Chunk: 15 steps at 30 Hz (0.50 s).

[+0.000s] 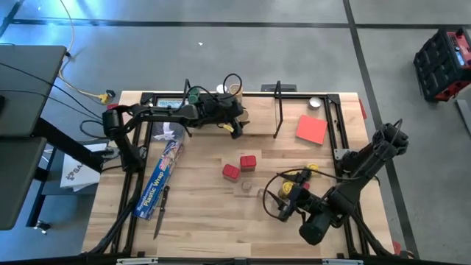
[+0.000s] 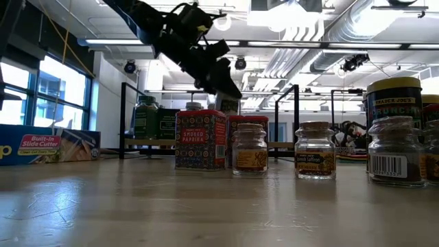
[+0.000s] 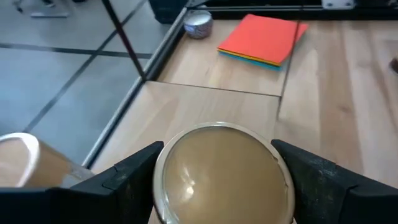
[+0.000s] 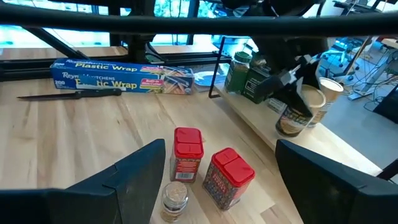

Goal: Shelf spices
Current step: Put the gold seasoning bottle on the shelf and align it with the other gold seasoning bottle

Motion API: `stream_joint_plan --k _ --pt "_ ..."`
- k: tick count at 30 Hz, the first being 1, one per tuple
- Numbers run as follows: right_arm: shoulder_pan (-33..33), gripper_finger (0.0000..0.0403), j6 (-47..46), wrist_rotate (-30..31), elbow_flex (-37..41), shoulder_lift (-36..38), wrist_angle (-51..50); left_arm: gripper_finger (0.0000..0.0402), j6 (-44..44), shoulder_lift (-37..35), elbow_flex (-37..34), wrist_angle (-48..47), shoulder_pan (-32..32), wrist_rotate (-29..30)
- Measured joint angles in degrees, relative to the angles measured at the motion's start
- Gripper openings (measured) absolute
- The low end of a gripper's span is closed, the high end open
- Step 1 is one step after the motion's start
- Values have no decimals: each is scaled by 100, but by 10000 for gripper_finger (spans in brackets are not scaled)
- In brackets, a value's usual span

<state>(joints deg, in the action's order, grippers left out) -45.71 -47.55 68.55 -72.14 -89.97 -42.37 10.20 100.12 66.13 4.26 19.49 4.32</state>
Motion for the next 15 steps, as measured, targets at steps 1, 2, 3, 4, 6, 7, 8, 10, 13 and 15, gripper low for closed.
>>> stream_joint_plan --k 1,2,3,4,6,7,8,10,13,15 --pt "-7 300 0 -2 0 0 6 285 -1 0 0 19 2 67" --pt "-9 300 0 -7 0 0 17 285 -1 -7 0 48 2 143" --pt "-9 300 0 -22 0 0 24 285 0 -10 -1 59 8 226" --pt "-9 300 -1 -42 0 0 23 285 0 -11 0 47 24 285" --pt "-7 300 0 -66 0 0 23 285 -2 -11 0 -5 68 333" --pt "-7 300 0 -66 0 0 22 285 -5 -11 0 -46 92 331" --pt "-7 300 0 -66 0 0 25 285 -28 -11 0 -81 119 329" --pt "-7 300 0 -68 0 0 28 285 -65 -11 0 -167 163 325" --pt "-7 300 -2 -119 0 0 33 286 -47 -11 0 -278 229 288" --pt "-7 300 0 -140 0 0 33 287 26 -11 0 -316 282 156"
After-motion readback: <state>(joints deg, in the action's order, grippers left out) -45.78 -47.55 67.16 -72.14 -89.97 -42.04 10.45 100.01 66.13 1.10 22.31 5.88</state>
